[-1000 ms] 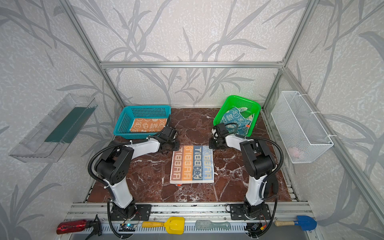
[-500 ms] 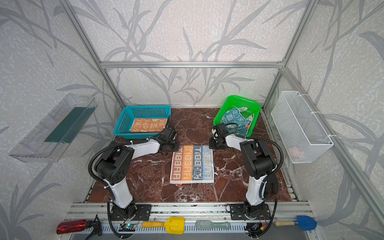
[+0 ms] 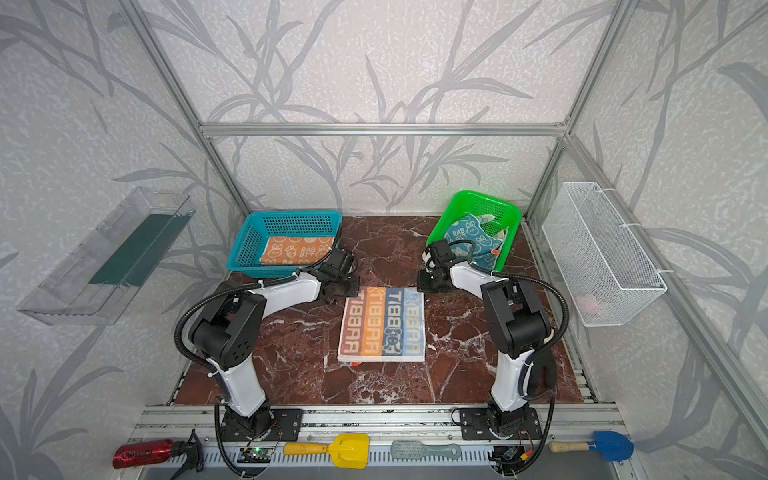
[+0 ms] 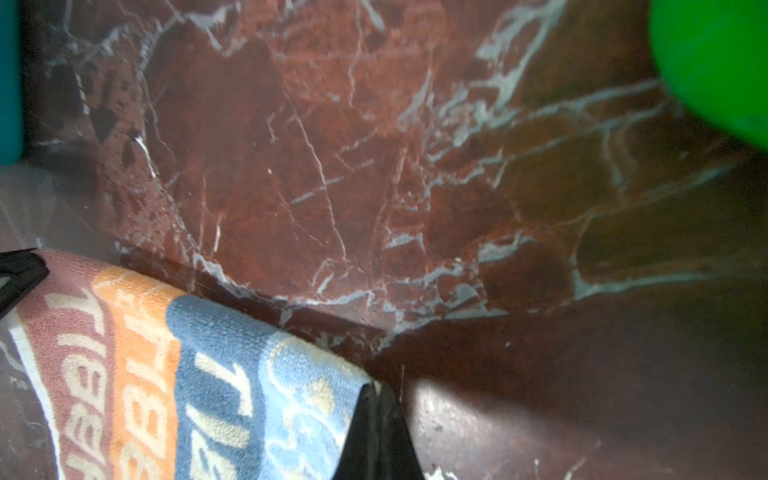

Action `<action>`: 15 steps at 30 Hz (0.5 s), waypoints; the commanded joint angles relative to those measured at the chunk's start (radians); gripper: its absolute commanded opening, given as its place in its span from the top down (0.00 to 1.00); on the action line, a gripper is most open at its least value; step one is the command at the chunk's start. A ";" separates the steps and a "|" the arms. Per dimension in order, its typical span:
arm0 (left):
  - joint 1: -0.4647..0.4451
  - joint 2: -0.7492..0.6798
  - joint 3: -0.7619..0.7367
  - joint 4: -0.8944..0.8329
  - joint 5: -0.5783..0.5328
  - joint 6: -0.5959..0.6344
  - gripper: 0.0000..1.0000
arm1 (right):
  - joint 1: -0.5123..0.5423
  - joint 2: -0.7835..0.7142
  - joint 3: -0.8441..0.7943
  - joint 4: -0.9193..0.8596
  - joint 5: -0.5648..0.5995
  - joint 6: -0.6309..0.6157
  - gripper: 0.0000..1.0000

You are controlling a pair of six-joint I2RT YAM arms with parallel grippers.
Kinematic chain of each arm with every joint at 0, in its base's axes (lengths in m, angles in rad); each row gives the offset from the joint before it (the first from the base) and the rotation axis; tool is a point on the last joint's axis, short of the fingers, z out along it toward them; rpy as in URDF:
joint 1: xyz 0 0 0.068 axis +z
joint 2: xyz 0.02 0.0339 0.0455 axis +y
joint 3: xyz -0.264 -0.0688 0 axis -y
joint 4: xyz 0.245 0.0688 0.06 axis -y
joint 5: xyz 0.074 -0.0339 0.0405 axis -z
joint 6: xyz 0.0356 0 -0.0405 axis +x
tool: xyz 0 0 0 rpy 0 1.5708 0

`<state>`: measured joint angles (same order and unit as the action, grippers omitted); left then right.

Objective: Fold and stack the towels

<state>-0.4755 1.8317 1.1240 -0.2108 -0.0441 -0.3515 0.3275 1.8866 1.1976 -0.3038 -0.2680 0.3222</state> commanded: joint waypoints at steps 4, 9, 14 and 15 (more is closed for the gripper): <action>0.007 -0.010 0.099 -0.074 -0.060 0.052 1.00 | -0.021 0.016 0.116 -0.086 0.022 -0.037 1.00; 0.007 -0.073 0.082 -0.085 -0.107 0.065 1.00 | -0.022 -0.037 0.106 -0.102 0.031 -0.049 1.00; 0.007 -0.160 0.028 -0.068 -0.120 0.062 1.00 | -0.022 -0.131 0.022 -0.102 0.039 -0.041 1.00; 0.007 -0.178 0.014 -0.068 -0.112 0.053 1.00 | -0.022 -0.153 -0.005 -0.100 0.040 -0.038 1.00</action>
<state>-0.4770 1.7222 1.1667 -0.2611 -0.1143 -0.3065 0.3122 1.8164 1.2362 -0.3668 -0.2539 0.2901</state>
